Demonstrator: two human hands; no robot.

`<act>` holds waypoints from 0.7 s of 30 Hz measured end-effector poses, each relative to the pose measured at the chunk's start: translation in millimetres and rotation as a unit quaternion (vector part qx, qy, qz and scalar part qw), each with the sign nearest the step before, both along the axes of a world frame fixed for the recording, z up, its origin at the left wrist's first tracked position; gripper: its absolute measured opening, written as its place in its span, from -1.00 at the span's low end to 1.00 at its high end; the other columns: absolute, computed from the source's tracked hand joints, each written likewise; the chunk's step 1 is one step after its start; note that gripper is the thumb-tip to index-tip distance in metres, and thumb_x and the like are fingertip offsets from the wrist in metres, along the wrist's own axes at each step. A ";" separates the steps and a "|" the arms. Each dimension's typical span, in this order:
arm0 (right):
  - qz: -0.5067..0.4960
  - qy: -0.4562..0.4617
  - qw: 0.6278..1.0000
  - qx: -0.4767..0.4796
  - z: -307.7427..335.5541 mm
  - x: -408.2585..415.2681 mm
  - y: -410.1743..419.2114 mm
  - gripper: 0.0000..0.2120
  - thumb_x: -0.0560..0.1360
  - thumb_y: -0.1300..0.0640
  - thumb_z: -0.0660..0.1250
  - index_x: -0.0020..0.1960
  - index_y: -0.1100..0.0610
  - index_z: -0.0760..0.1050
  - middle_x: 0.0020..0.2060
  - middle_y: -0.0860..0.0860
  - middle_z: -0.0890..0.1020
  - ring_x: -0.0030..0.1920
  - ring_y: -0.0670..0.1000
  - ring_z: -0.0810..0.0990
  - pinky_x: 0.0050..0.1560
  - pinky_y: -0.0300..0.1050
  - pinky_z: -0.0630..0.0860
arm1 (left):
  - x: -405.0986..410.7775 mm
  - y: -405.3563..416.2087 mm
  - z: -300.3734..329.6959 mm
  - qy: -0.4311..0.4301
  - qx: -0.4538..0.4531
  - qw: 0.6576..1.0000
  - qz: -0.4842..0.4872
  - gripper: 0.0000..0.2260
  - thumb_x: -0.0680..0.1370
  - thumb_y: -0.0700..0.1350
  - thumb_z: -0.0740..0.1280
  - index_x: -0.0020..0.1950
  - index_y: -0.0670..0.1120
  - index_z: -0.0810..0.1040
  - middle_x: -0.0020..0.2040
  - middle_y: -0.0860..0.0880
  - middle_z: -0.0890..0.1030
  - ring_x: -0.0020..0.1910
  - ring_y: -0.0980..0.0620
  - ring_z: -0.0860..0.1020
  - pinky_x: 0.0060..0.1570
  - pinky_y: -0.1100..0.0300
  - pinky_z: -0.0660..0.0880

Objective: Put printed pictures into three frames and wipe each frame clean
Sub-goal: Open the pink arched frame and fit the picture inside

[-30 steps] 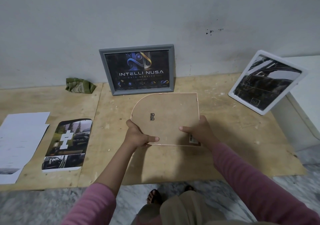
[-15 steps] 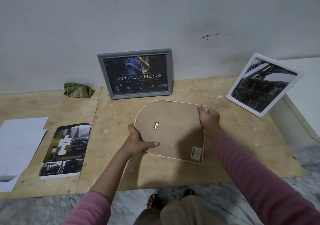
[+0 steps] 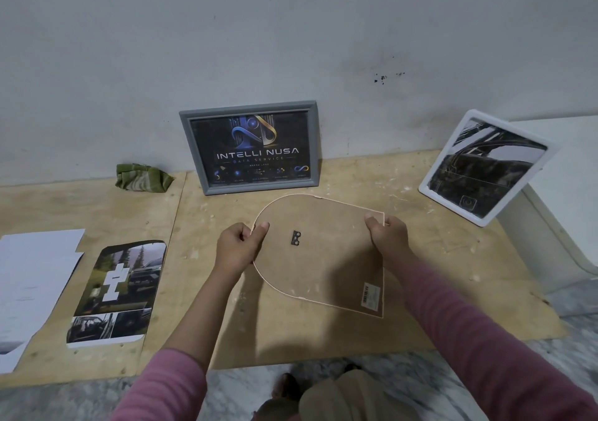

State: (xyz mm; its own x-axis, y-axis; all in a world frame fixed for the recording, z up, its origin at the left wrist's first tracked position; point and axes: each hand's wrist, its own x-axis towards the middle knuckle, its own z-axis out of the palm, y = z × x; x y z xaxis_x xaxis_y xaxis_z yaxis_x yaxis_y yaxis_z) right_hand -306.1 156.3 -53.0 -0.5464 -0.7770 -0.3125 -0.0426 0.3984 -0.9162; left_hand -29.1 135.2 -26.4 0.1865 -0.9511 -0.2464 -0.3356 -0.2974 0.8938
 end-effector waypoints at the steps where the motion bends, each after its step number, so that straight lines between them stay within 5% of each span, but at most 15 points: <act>1: 0.022 0.012 1.000 0.002 1.2 1.4 2.7 -0.72 0.46 0.07 0.40 -0.01 0.29 0.53 -0.12 0.14 0.62 -0.12 0.12 0.59 -0.16 -0.15 0.45 | -2.0 -3.0 3.5 0.036 0.014 0.999 0.006 -0.58 0.46 0.00 0.45 -0.42 -0.08 0.29 -0.44 -0.07 0.34 -0.44 0.00 0.31 -0.41 0.20 0.26; 6: 0.133 0.099 0.986 0.025 11.9 10.6 12.3 -0.44 0.46 0.01 0.40 0.35 0.21 0.31 0.17 0.12 0.46 0.08 0.05 0.46 0.06 -0.19 0.34 | -5.9 -20.3 22.3 0.106 0.040 0.994 0.003 -0.56 0.47 -0.01 0.45 -0.45 -0.04 0.26 -0.44 -0.06 0.31 -0.46 0.02 0.25 -0.41 0.22 0.19; 11: 0.231 0.239 0.942 -0.045 24.0 35.7 22.7 -0.28 0.29 -0.26 0.35 0.29 0.18 0.45 0.28 0.18 0.41 0.34 0.17 0.35 0.38 -0.01 0.25 | -10.1 -34.9 32.1 0.111 0.064 0.991 0.044 -0.56 0.45 -0.01 0.47 -0.45 -0.03 0.26 -0.41 -0.10 0.38 -0.44 -0.01 0.31 -0.37 0.19 0.28; 15: 0.355 0.355 0.843 -0.194 31.3 61.9 39.2 -0.22 0.26 -0.37 0.31 0.26 0.17 0.49 0.27 0.18 0.49 0.33 0.18 0.43 0.29 0.20 0.37 | -17.1 -46.4 40.2 0.135 0.089 0.984 0.074 -0.63 0.45 -0.01 0.47 -0.40 -0.03 0.32 -0.40 -0.09 0.48 -0.50 -0.03 0.41 -0.44 0.23 0.39; 21: 0.268 0.596 0.679 -0.335 31.4 65.7 25.3 -0.60 0.57 -0.05 0.19 0.17 0.24 0.56 0.09 0.21 0.64 0.09 0.19 0.63 -0.13 0.08 0.62 | -25.3 -55.5 57.1 0.181 0.120 0.973 0.082 -0.81 0.46 -0.06 0.47 -0.14 -0.09 0.49 -0.37 -0.06 0.52 -0.60 0.08 0.45 -0.63 0.36 0.32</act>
State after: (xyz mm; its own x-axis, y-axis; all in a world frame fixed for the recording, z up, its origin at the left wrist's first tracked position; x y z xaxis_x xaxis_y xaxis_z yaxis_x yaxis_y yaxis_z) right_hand -240.3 181.6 -21.6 0.3168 -0.7143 0.6240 -0.8870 -0.4561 -0.0717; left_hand -54.4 79.8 30.7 0.1910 -0.8232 -0.5347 0.0580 -0.5343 0.8433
